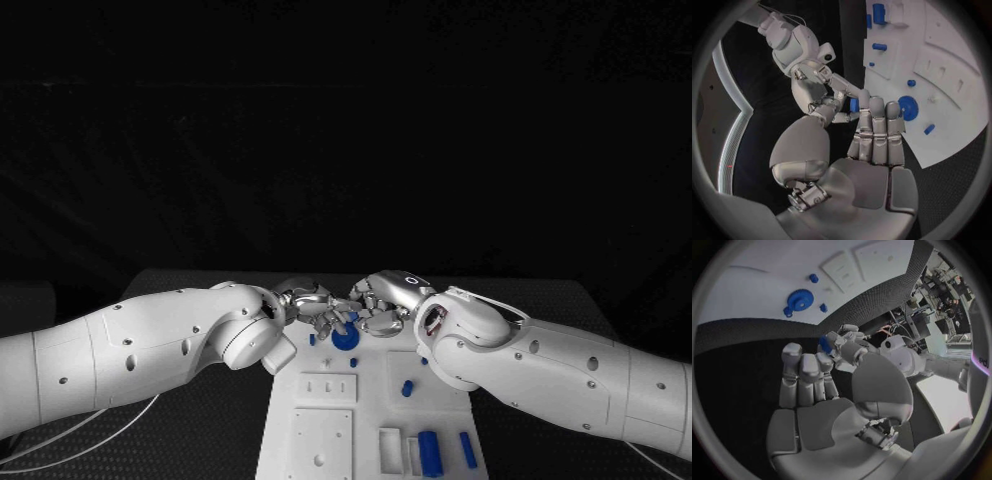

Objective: Assemble the parts on the task board

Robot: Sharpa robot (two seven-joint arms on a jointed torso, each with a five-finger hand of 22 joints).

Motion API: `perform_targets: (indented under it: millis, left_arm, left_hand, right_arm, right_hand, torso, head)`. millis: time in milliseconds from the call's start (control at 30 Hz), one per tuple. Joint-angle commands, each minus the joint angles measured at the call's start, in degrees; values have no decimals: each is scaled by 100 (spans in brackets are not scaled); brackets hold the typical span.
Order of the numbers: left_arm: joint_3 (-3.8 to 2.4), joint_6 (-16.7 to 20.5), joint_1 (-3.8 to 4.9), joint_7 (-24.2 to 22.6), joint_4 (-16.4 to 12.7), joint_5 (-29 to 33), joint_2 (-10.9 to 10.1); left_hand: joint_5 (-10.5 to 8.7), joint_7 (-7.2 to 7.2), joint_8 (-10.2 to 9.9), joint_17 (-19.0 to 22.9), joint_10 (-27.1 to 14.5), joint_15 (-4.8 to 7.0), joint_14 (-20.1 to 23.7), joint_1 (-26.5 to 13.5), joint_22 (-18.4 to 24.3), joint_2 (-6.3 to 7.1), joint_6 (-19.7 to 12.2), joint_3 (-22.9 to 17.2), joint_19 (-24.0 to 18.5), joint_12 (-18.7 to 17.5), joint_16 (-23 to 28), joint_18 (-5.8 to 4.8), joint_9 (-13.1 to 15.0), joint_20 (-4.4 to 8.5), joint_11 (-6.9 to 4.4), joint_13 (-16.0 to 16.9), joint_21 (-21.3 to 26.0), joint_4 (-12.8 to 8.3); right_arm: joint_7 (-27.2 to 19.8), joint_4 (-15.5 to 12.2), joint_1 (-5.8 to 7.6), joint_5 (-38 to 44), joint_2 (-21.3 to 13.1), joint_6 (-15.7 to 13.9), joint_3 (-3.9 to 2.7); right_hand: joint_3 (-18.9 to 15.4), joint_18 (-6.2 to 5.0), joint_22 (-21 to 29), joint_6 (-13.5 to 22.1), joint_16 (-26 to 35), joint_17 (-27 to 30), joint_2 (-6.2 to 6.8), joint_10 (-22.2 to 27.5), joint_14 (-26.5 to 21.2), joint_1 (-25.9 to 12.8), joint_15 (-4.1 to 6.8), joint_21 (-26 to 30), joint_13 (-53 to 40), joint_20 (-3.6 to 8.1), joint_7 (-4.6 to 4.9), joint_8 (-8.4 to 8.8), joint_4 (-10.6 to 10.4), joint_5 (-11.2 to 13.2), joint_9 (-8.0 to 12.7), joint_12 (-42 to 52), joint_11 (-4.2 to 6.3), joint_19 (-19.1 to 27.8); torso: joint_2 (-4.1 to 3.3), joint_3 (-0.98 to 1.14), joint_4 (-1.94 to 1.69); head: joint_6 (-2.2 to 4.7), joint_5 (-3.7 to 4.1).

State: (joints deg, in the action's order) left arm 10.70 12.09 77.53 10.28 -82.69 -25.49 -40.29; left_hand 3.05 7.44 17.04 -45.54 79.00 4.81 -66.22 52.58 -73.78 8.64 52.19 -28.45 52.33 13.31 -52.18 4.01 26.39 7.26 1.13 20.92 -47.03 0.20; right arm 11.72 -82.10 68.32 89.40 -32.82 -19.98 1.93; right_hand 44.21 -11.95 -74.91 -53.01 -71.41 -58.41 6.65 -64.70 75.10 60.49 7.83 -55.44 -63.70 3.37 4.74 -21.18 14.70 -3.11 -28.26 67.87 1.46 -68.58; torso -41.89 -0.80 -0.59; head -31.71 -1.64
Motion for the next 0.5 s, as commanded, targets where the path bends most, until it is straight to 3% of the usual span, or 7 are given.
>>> perform_targets:
  millis: [33, 433, 500]
  left_arm:
    - [-9, -88, 8, -66, -29, 3, 25]
    - [-9, -56, 8, -89, -4, 61, 42]
    - [-9, -55, 8, -76, 4, 61, 54]
  left_hand:
    - [-20, -5, -5, 11, -29, -6, 31, 72, -6, -35, 19, 32, -16, 42, -43, -48, 1, 292, -1, 15, -26, -45]
    - [-18, -17, 8, 31, -45, 2, 31, 190, 1, -183, 66, 86, -34, 74, -73, -58, -3, 295, -11, 74, -39, -166]
    - [-17, -19, 11, 36, -47, 5, 30, 222, 4, -257, 76, 87, -38, 80, -82, -60, -5, 297, -13, 87, -41, -197]
  right_arm:
    - [-25, -3, -4, 67, 43, 107, 1]
    - [-36, -26, -8, 54, 86, 163, 8]
    - [-29, -26, -8, 54, 90, 155, 9]
  right_hand:
    - [23, -305, -70, -849, -24, -4, 29, 44, 5, -31, 25, -19, -3, 3, -44, -13, -2, 17, -5, 15, 56, -55]
    - [29, -305, -69, -850, -22, -3, 31, 40, 6, -36, 25, -18, -5, 2, -44, -12, -3, 15, -5, 15, 56, -56]
    - [30, -305, -69, -850, -22, -3, 32, 38, 6, -36, 25, -18, -7, 1, -44, -12, -3, 14, -5, 17, 56, -57]
  torso:
    - [0, -3, -2]
    - [0, 3, 6]
    - [-2, 3, 6]
  head:
    - [-12, 5]
    - [-9, -16]
    - [-8, -15]
